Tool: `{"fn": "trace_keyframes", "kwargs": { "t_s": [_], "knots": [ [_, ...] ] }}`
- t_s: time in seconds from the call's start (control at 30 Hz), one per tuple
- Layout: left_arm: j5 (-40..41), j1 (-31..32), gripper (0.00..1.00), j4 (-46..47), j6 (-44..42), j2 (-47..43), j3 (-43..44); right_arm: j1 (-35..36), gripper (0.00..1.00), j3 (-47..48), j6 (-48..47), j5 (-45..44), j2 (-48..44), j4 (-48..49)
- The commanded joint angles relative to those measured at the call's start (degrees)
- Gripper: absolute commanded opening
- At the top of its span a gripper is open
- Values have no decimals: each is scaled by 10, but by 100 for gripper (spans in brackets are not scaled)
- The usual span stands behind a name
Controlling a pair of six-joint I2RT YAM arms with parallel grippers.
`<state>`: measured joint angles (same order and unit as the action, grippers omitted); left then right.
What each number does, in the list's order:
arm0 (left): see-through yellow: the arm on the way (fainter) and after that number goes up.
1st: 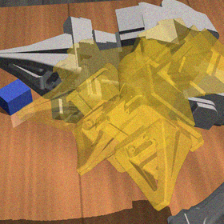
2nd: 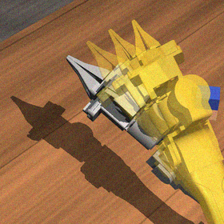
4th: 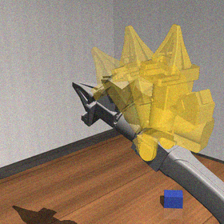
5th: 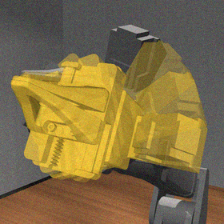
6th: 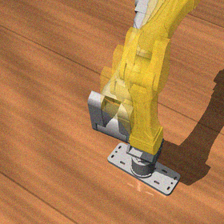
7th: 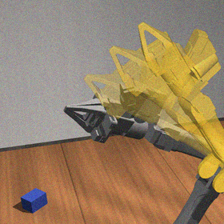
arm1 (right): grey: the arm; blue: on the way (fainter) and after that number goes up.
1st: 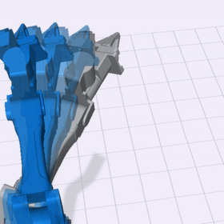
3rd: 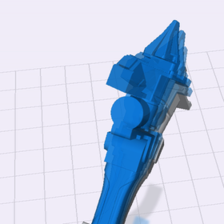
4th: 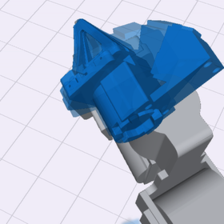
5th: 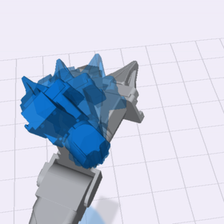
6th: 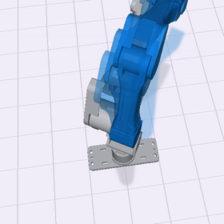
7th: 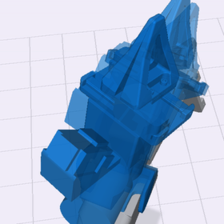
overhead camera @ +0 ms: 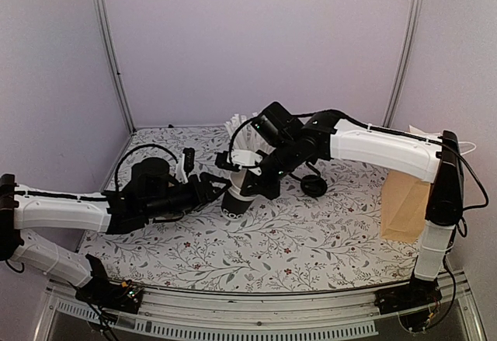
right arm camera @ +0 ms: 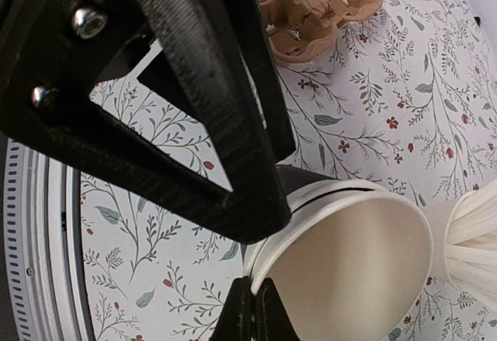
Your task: Pack the takeout coffee
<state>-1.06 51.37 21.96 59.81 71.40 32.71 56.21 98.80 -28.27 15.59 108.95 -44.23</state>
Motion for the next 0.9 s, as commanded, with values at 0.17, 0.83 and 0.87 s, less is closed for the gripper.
{"fn": "trace_keyframes", "kwargs": {
  "t_s": [0.17, 0.83, 0.87],
  "knots": [
    [-6, -5, 53, 29, 19, 22, -19, 5, 0, 26, 15, 13, 0, 9],
    [-74, -32, 52, 82, 60, 78, -42, 36, 0, 30, -34, 14, 0, -11],
    [-78, -33, 52, 86, 60, 80, -42, 37, 0, 30, -36, 11, 2, -12]
  ]
}}
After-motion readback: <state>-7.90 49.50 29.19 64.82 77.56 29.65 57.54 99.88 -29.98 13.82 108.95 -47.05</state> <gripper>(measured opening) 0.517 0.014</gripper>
